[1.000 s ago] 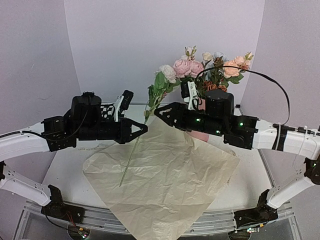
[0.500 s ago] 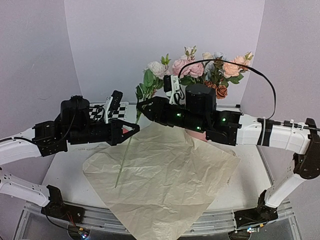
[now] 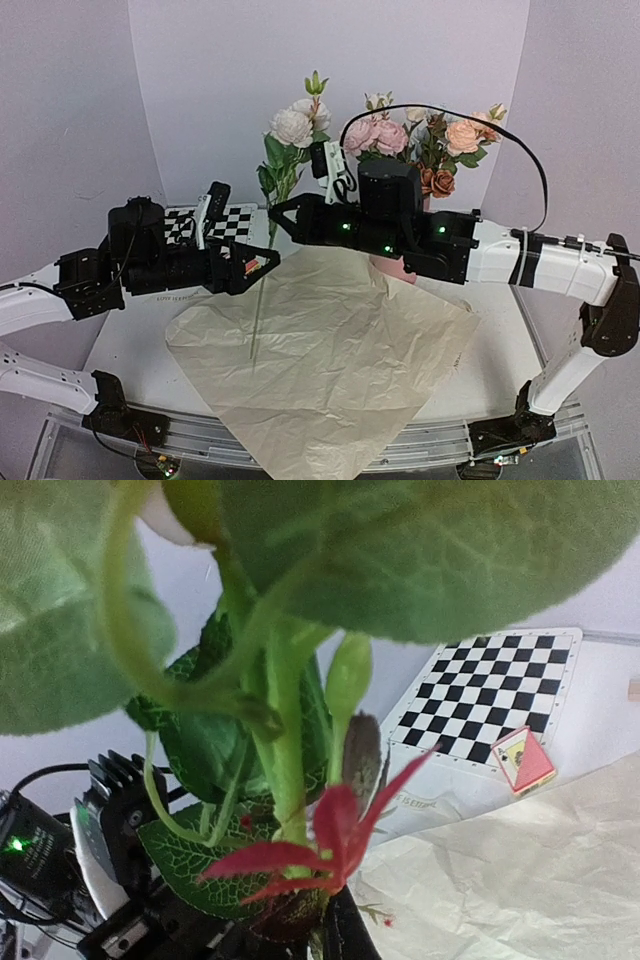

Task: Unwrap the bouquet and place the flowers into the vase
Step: Pick up the fake flower from the wrapping paper.

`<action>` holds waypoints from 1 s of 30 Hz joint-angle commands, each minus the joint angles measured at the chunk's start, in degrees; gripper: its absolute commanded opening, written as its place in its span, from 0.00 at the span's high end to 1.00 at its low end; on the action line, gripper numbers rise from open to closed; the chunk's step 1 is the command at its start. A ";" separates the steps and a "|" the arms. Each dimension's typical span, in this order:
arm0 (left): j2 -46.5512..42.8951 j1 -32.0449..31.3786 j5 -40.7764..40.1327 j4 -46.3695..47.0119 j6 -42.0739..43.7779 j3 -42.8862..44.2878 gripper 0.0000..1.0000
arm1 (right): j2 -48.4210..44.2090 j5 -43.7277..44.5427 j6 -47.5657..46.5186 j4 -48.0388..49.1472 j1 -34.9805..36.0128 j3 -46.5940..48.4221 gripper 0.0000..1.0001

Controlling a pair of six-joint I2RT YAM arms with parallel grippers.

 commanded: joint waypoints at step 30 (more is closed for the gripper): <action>-2.30 -0.17 -2.94 1.90 -0.13 -0.40 0.07 | -9.17 32.69 -58.45 -12.07 -6.03 39.05 1.00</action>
